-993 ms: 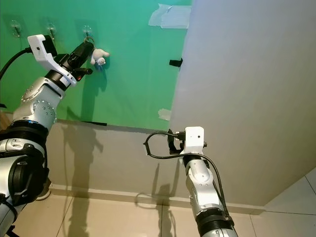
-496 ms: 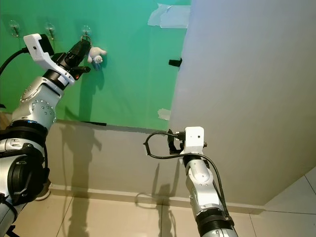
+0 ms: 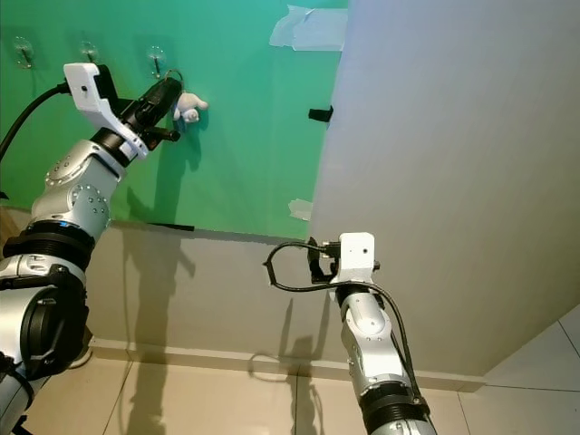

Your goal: Hang keys on a hook

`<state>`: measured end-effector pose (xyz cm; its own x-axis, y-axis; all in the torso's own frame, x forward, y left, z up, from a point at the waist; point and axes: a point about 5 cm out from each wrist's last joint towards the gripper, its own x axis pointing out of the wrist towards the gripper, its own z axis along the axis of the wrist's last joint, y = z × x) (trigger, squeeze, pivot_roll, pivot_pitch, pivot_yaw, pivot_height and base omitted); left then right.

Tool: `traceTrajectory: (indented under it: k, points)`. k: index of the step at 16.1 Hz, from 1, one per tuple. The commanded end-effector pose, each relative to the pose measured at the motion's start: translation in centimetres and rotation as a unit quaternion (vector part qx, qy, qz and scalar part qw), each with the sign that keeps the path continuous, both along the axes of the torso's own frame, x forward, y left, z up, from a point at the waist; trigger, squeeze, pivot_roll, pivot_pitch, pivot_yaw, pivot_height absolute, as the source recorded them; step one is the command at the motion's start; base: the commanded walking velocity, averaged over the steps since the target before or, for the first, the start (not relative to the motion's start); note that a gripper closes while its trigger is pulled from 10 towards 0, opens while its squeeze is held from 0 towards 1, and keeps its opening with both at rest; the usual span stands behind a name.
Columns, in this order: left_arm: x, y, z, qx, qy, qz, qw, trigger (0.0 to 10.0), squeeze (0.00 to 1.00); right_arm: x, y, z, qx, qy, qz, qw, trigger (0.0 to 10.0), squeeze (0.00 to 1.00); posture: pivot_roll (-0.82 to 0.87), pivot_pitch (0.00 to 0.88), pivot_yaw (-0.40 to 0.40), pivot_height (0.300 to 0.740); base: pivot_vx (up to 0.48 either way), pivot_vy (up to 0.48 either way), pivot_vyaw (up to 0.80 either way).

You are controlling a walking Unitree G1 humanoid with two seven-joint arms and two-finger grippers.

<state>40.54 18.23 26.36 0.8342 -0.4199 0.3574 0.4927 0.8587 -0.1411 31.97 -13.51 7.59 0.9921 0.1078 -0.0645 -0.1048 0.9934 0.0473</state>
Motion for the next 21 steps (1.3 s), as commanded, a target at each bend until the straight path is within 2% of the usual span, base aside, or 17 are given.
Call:
traceTrajectory:
  k: [1, 7, 12, 17, 18, 19, 21]
  points:
    - [0.0, -0.3, 0.7, 0.0, -0.012, -0.005, 1.0, 10.0, 0.0, -0.2, -0.4, -0.6, -0.007, 0.016, -0.004, 1.0, 10.0, 0.0, -0.03, 0.0, -0.031, 0.736, 0.0, 0.0, 0.0]
    - [-0.1, 0.1, 1.2, -0.016, -0.021, -0.003, 1.0, 10.0, 0.0, -0.3, -0.4, -0.7, -0.007, 0.016, -0.003, 1.0, 10.0, 0.0, -0.03, 0.0, -0.03, 0.736, 0.0, 0.0, 0.0]
    - [-0.4, 1.1, 1.5, -0.024, -0.028, 0.007, 0.999, 10.0, 0.0, -0.4, -0.4, -0.8, -0.01, 0.019, 0.0, 1.0, 10.0, 0.0, -0.03, 0.0, -0.033, 0.736, 0.0, 0.0, 0.0]
    - [-0.7, 1.1, 0.4, -0.033, -0.009, -0.002, 0.999, 10.0, 0.0, -0.4, -0.4, -0.9, -0.012, 0.021, 0.003, 1.0, 10.0, 0.0, -0.02, 0.0, -0.037, 0.736, 0.0, 0.0, 0.0]
    - [-0.6, 1.2, 0.0, -0.057, 0.004, 0.001, 0.998, 10.0, 0.0, -0.4, -0.3, -0.9, -0.007, 0.019, 0.007, 1.0, 10.0, 0.0, -0.02, 0.0, -0.035, 0.736, 0.0, 0.0, 0.0]
    - [-0.5, 1.6, -0.3, -0.086, 0.016, 0.007, 0.996, 10.0, 0.0, -0.6, 0.3, -0.3, 0.031, 0.001, 0.034, 0.999, 10.0, 0.0, -0.02, 0.0, -0.033, 0.736, 0.0, 0.0, 0.0]
    - [-0.5, 1.9, -0.7, -0.108, 0.026, 0.013, 0.994, 10.0, 0.0, -0.8, 1.5, 0.7, 0.042, -0.026, 0.08, 0.996, 10.0, 0.0, -0.03, 0.0, -0.032, 0.736, 0.0, 0.0, 0.0]
